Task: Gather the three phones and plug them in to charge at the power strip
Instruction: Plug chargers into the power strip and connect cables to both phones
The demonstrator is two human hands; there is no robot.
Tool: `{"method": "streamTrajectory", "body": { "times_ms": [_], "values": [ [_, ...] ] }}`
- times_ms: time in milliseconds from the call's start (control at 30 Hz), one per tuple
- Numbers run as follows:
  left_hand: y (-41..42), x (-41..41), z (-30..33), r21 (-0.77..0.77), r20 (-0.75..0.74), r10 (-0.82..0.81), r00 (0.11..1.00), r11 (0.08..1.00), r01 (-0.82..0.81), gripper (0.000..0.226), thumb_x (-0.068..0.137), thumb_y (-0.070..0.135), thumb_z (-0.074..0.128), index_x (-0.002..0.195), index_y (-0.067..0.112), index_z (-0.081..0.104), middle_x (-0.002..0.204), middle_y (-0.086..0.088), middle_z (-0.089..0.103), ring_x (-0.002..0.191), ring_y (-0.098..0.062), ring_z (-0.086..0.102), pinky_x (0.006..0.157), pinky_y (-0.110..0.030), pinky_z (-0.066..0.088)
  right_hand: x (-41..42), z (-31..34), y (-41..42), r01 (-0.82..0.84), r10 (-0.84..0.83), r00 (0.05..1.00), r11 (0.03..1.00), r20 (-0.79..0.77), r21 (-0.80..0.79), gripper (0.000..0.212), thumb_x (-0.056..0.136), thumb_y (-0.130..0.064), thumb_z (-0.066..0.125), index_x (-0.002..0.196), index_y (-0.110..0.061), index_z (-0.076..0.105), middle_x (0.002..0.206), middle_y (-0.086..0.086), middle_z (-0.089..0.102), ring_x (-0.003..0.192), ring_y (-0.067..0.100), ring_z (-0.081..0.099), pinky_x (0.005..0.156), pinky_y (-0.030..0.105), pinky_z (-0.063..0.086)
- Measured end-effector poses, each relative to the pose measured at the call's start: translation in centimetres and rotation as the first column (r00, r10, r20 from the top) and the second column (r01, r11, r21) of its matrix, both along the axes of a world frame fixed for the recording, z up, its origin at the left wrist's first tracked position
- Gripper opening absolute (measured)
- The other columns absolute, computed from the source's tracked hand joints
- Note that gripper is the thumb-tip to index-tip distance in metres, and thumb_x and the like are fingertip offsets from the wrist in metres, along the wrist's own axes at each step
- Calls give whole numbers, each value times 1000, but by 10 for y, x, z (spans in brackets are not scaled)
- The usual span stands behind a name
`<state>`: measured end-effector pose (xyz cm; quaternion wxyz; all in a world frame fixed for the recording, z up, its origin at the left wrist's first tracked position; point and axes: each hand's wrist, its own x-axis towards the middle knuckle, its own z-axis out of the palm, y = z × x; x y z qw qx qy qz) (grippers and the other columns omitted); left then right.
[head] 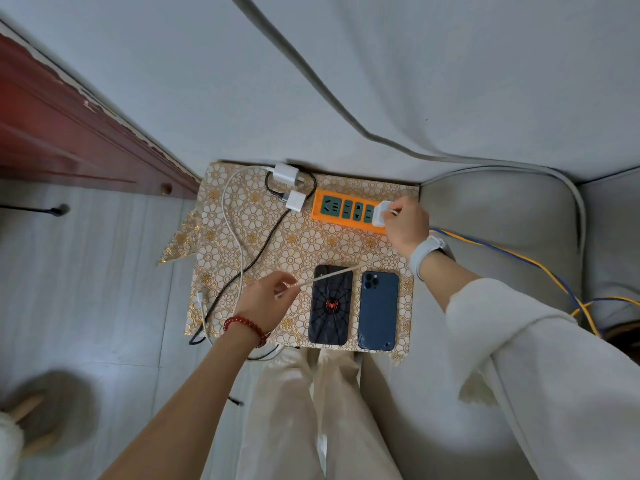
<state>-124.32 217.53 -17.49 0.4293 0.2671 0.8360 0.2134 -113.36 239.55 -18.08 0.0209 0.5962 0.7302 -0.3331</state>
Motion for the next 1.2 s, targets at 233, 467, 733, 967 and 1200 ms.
{"method": "streamTrajectory", "body": {
  "times_ms": [233, 467, 733, 967, 1200],
  "values": [
    [-50, 7, -13, -268, 67, -189, 980, 942, 200, 22, 90, 24, 47, 100, 13, 63, 105, -7, 67, 99, -24, 60, 83, -31, 46, 38, 13, -77, 228, -310, 918, 923, -246, -311, 48, 94, -37, 36, 137, -16, 30, 114, 10, 59, 97, 29, 62, 88, 44, 50],
    [-46, -2, 31, -170, 631, 432, 644, 887, -429, 10, 88, 9, 52, 85, 5, 60, 78, -9, 65, 65, -19, 68, 61, -29, 60, 62, 28, -192, -64, -58, 984, 761, -166, -646, 42, 91, -2, 35, 130, -12, 45, 127, 7, 57, 107, 15, 56, 83, 20, 44],
    [-24, -33, 83, -71, 877, 398, 270, 663, -745, 18, 92, 15, 44, 91, 6, 60, 72, -2, 71, 70, -15, 70, 63, -25, 59, 36, 68, -225, -291, 114, 940, 761, -321, -580, 28, 98, -21, 36, 98, -7, 60, 88, -5, 66, 63, 1, 59, 60, 16, 49],
    [-53, 21, 76, 47, 650, 26, 760, 996, -74, 45, 91, 48, 33, 125, 22, 47, 124, 0, 59, 118, -16, 50, 106, -37, 32, 46, 125, -156, 110, -768, 487, 526, -416, -843, 21, 97, -13, 36, 94, -2, 53, 84, 16, 71, 85, 30, 71, 77, 36, 60],
    [-51, 59, 92, -45, 794, 221, 566, 951, -307, 26, 96, 16, 34, 86, 10, 57, 80, -7, 64, 76, -17, 67, 78, -38, 56, 56, 115, -146, 206, -691, 574, 641, -439, -739, 26, 97, -28, 38, 107, -10, 54, 104, 11, 67, 97, 22, 65, 88, 33, 54]
  ]
}}
